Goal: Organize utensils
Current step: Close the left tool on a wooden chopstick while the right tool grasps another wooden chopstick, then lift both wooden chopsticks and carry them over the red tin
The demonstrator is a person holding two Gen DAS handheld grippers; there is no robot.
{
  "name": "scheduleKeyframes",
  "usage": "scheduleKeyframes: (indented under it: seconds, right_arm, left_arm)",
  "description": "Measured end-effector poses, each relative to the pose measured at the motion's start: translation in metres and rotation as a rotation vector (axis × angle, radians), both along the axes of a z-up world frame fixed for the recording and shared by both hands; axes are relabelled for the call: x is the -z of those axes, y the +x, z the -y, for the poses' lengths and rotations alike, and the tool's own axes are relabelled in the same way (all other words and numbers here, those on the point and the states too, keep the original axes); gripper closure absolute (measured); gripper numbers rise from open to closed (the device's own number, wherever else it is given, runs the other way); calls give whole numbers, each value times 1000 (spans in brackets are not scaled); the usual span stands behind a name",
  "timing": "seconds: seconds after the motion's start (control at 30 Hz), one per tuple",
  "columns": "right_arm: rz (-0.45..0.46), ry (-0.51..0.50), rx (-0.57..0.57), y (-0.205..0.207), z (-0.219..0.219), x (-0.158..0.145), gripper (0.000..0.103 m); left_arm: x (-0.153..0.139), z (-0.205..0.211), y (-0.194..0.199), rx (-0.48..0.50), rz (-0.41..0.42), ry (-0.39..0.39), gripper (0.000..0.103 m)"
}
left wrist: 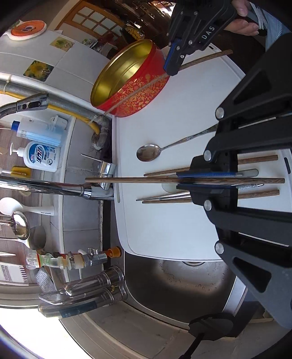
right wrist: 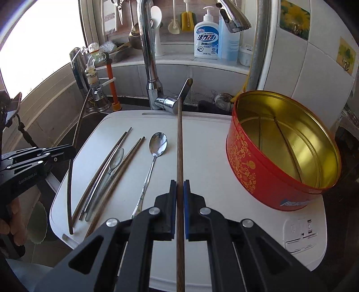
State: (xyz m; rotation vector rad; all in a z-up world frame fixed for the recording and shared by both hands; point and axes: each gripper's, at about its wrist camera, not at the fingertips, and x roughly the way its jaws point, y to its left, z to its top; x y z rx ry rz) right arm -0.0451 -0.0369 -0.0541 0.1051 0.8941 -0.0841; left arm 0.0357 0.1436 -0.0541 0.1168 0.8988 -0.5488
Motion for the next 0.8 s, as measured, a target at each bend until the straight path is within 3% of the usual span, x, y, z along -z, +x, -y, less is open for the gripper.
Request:
scheduleKeyframes:
  seconds: [0.23,0.5,0.8]
  right_arm:
    - [124,18,34,-33,50,-39,96]
    - [210,26,151,-58,119,-64,96]
    - [261,30,252,-59,181,-79,96]
  left_arm:
    - [-52,46,-25,34,106,-46,98]
    - [-95,120,-36,142,196,-100,98]
    - [-122,201,-22,259,225,-145,98]
